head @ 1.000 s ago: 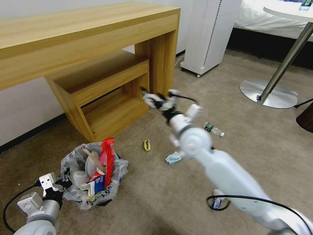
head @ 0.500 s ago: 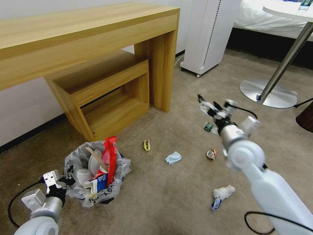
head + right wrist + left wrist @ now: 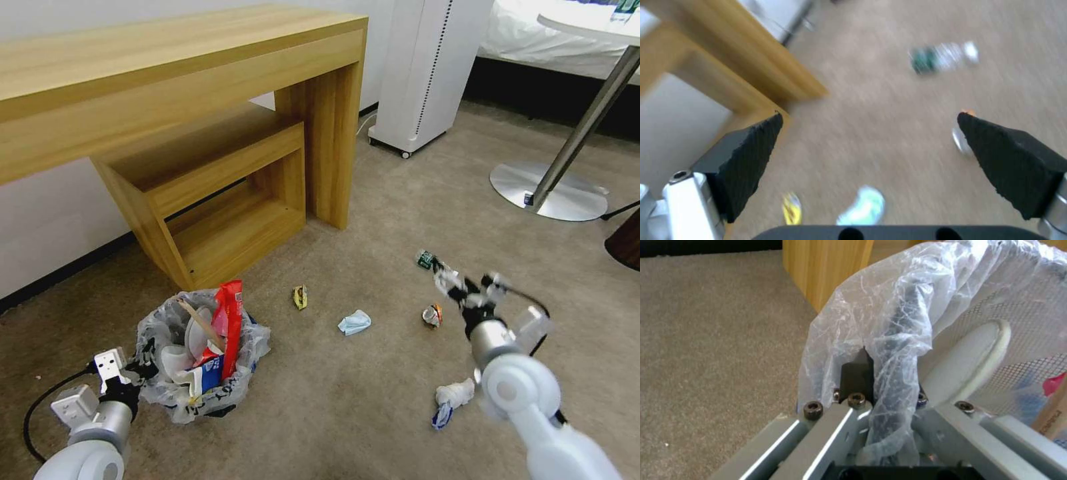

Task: Pick up the trash bin and place the garbage on the floor into it.

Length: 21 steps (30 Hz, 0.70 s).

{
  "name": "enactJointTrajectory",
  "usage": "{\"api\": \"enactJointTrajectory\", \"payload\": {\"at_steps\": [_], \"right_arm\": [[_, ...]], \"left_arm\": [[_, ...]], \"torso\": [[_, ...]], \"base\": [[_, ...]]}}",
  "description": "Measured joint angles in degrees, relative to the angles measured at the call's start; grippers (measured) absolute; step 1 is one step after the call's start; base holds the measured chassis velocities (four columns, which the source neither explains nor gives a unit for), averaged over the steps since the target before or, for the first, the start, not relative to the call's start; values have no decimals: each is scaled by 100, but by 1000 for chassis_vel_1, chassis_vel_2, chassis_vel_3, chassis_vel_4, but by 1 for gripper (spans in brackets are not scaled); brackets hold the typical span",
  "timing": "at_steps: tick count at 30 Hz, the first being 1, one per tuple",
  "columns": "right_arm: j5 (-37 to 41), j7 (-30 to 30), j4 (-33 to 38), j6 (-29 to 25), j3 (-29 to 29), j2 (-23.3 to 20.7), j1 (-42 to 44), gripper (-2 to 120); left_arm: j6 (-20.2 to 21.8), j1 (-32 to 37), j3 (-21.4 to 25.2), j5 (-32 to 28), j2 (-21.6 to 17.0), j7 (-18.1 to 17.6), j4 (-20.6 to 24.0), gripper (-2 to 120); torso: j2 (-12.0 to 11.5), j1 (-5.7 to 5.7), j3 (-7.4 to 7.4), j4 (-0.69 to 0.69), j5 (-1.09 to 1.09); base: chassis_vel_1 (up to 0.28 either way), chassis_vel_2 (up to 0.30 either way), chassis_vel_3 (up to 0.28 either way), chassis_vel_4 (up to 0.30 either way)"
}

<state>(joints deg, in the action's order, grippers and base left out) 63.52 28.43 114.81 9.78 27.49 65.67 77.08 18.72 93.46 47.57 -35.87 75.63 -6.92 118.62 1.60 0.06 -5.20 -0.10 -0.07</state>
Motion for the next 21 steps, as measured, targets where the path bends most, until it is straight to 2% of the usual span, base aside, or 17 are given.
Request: {"api": "enactJointTrajectory", "payload": {"at_steps": [8,11,16,21], "right_arm": [[681,655,-657,454,33,387,190,100],[1014,1133,-913,817,-18,491,245,100],[1403,1628,-1208,1261,-100,567,252,100],[1496,1806,-1672,1378,-220,531,165,100]], "left_arm": [[-15,-32,-28,83,107,11,-85,1],[-27,-66,-43,145,162,14,-153,1],[-34,-122,-46,208,225,14,-262,1],[-36,-129,-11,223,256,-3,-282,1]], "torso": [[0,0,0,0,0],[0,0,0,0,0],[0,0,0,0,-1],[0,0,0,0,0]], "base": [[0,0,0,0],[0,0,0,0],[0,0,0,0],[0,0,0,0]]}}
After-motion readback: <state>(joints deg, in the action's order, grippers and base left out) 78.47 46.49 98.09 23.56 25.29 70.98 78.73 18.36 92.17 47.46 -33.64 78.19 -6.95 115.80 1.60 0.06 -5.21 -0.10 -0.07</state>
